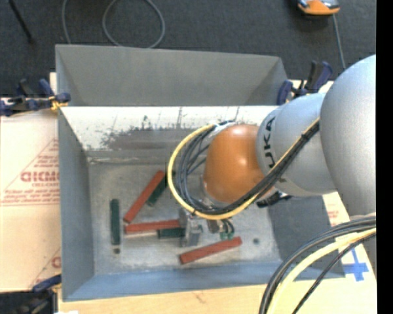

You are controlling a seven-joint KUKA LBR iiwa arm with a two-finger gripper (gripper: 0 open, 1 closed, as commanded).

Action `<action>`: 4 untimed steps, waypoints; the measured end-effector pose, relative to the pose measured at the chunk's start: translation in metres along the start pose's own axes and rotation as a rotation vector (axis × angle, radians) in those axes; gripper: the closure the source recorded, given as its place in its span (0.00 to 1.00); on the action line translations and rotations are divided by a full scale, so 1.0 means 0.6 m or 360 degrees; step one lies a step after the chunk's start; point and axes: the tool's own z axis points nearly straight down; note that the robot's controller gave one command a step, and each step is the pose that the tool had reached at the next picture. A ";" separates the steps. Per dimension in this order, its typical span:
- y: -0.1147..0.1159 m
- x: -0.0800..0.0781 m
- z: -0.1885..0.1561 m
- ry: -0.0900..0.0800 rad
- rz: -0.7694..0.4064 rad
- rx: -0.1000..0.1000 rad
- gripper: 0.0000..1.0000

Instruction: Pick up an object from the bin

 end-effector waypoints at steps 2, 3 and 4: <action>0.019 0.034 -0.222 0.0024 0.0000 0.0002 0.00; 0.016 -0.039 0.010 0.0006 -0.0082 0.0000 0.00; 0.016 -0.039 0.006 0.0012 -0.0076 0.0001 1.00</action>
Offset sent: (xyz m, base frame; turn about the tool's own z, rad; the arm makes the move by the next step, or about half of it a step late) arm -0.0243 0.0105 0.1325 -0.0008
